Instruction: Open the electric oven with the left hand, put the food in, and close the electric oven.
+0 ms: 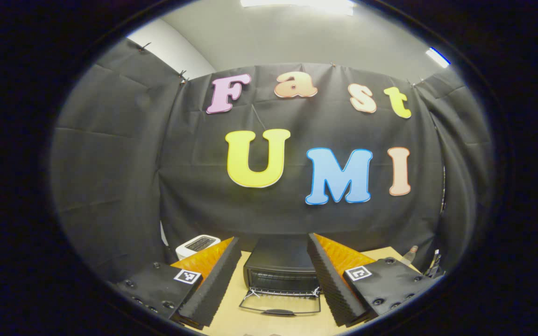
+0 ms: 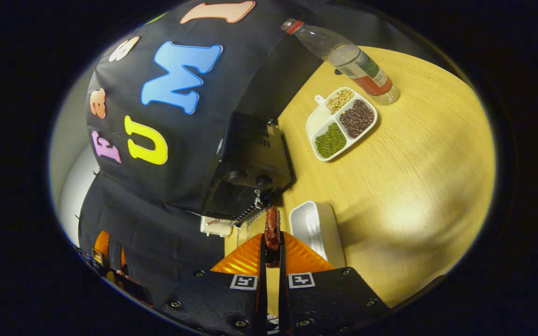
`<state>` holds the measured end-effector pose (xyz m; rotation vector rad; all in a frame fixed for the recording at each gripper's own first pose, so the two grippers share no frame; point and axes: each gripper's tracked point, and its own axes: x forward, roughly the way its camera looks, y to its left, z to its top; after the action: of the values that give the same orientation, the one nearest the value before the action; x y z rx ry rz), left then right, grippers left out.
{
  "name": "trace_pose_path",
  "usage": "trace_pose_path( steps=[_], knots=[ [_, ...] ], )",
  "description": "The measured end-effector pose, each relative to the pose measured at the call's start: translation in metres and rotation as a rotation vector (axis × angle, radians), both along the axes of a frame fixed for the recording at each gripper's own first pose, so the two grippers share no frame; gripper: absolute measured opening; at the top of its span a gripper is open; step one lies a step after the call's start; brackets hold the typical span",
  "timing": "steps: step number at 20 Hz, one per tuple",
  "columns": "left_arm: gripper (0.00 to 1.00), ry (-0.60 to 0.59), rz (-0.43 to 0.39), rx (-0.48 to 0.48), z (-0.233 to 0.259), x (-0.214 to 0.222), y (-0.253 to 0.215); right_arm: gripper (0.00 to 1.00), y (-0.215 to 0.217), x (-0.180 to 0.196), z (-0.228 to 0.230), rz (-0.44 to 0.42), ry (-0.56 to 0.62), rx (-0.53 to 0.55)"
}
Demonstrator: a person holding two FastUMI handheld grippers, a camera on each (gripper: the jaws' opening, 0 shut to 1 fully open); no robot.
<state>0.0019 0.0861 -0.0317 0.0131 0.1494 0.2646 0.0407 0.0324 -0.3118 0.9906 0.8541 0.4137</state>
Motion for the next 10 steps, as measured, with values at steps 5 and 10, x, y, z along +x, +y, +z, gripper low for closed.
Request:
trace_pose_path(
  steps=[5, 10],
  knots=[
    [1.0, -0.047, -0.075, -0.035, 0.016, 0.007, 0.019, 0.1, 0.035, 0.005, 0.063, -0.053, -0.09, 0.085],
    [1.0, -0.066, -0.116, -0.018, 0.025, 0.002, 0.055, 0.1, 0.089, 0.017, 0.084, -0.073, -0.106, 0.165]
  ],
)
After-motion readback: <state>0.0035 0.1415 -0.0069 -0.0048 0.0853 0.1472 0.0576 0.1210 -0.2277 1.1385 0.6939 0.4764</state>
